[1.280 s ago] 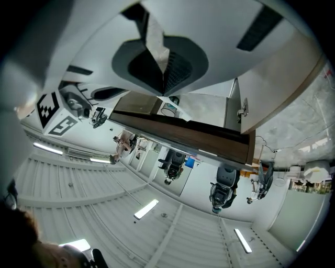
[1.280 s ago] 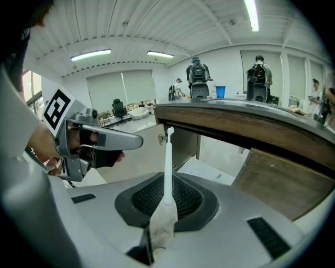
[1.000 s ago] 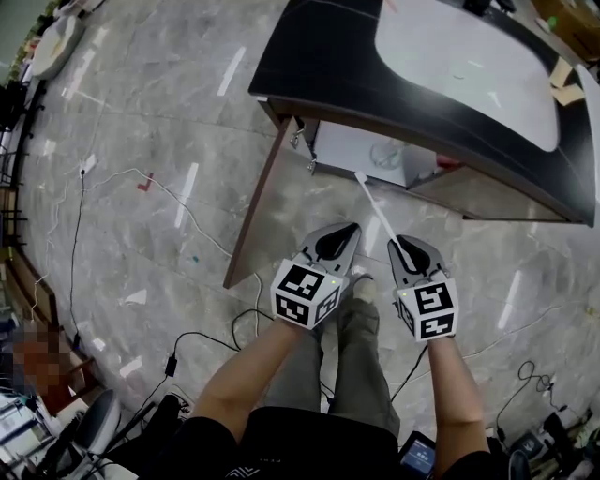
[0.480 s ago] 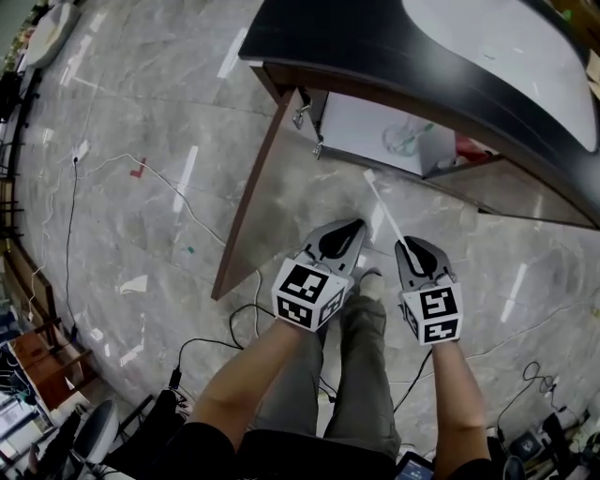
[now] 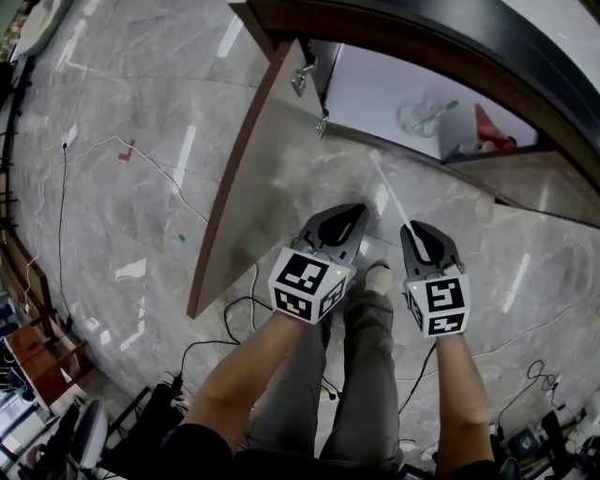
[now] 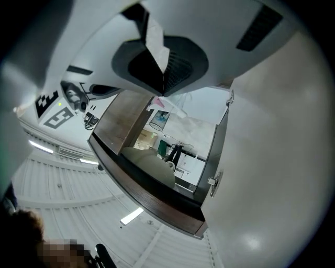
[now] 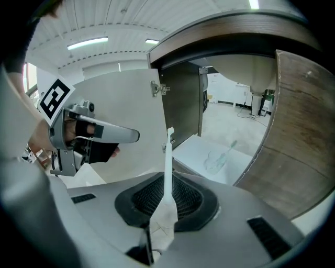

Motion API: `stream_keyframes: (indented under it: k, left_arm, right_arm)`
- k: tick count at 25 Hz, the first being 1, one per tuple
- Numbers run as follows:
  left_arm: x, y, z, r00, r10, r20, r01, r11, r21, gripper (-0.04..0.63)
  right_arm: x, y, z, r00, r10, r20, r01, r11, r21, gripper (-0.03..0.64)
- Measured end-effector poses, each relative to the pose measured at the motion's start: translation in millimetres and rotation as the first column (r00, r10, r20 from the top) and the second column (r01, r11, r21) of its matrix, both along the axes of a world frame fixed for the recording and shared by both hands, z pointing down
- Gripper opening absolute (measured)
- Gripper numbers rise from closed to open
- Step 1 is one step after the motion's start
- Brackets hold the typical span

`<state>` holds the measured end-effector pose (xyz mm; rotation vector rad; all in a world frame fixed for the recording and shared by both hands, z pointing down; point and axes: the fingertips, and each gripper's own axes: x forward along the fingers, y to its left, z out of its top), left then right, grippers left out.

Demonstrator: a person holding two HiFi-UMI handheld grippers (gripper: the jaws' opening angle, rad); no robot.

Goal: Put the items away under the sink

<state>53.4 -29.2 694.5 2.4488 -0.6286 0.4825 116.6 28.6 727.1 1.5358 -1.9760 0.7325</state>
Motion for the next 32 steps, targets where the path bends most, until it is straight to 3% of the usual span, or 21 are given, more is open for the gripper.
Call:
stream_keyframes:
  k: [12, 27, 32]
  left_arm:
    - [9.1, -5.5, 52.4, 0.999, -0.016, -0.036, 0.017, 1.000, 0.009, 0.011]
    - [4.5, -18.6, 133.5, 1.000, -0.011, -0.007, 0.011, 0.999, 0.037, 0.011]
    - [8.3, -19.2, 159.7, 1.000, 0.004, 0.003, -0.004, 0.999, 0.043, 0.011]
  right_arm:
    - [7.0, -9.3, 61.2, 0.999, 0.035, 0.006, -0.035, 0.999, 0.016, 0.060]
    - [-3.3, -41.9, 125.8, 1.000, 0.012, 0.013, -0.013, 0.998, 0.062, 0.060]
    - [-9.8, -43.5, 151.9, 1.000, 0.002, 0.021, -0.002, 0.999, 0.036, 0.060]
